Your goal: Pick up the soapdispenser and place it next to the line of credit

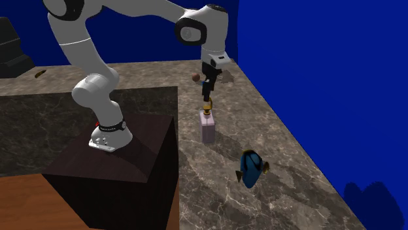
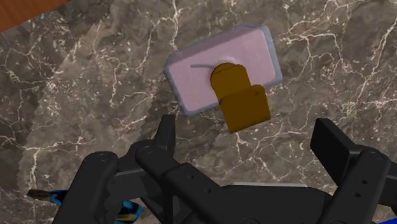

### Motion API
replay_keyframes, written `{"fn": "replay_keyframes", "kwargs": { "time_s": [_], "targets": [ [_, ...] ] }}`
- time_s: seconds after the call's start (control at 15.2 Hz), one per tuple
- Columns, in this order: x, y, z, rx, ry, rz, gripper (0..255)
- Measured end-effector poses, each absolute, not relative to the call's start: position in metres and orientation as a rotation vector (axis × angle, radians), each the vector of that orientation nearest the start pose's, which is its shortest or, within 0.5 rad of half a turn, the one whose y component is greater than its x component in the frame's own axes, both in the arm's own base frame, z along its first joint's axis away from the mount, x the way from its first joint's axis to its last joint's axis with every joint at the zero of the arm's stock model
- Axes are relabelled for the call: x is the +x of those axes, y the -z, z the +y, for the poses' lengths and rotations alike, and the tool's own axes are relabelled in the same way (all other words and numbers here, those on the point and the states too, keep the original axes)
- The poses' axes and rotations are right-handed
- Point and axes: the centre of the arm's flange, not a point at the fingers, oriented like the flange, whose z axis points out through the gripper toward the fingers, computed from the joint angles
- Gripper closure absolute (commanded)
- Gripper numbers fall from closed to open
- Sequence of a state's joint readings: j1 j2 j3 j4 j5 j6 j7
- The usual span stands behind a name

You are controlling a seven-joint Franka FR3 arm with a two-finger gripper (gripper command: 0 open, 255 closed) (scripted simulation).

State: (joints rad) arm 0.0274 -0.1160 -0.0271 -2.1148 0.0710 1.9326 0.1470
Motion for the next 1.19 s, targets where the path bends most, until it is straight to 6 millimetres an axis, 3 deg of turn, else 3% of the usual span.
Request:
{"fn": "replay_keyframes", "kwargs": {
  "time_s": [0.13, 0.59, 0.99, 1.06, 1.19],
  "targets": [
    [0.519, -0.449, 0.006, -3.054, -0.126, 0.272, 0],
    [0.52, -0.414, 0.01, -3.051, -0.132, 0.274, 0],
    [0.519, -0.41, 0.011, -3.051, -0.131, 0.274, 0],
    [0.519, -0.41, 0.011, -3.051, -0.131, 0.274, 255],
    [0.519, -0.41, 0.011, -3.051, -0.131, 0.274, 255]
  ]
}}
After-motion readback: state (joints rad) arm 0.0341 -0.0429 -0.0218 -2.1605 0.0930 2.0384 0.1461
